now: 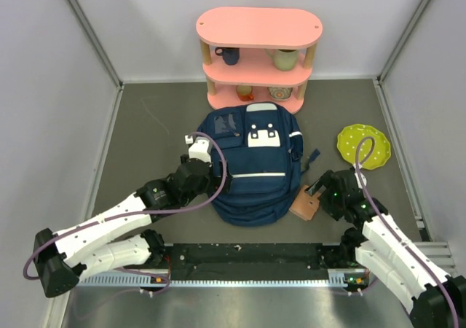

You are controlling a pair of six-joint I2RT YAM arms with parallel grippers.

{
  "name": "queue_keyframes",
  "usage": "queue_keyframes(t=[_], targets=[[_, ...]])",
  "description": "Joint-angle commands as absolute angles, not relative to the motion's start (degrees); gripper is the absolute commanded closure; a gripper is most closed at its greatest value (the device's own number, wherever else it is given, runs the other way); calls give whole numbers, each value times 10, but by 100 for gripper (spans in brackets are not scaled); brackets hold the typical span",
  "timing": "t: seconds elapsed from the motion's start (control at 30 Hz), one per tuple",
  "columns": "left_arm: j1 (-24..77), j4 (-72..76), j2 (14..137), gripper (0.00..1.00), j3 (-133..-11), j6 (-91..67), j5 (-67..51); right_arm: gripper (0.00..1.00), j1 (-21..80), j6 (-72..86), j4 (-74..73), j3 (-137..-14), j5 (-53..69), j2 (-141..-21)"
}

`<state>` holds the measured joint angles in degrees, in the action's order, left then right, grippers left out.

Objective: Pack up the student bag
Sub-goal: Pick up the stationery from the center of the board.

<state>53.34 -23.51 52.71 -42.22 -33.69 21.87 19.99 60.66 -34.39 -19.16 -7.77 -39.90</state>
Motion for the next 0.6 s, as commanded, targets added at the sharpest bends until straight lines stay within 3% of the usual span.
queue_keyframes(t=[0.0,0.43,0.57], targets=[[534,-209,517,1,-427,-334,216,11,195,629,-258,-143,-25,-382],[533,-200,542,1,-432,-334,207,38,195,623,-184,-106,25,-363],[533,-200,548,1,-435,-334,205,55,195,604,-177,-119,34,-361]])
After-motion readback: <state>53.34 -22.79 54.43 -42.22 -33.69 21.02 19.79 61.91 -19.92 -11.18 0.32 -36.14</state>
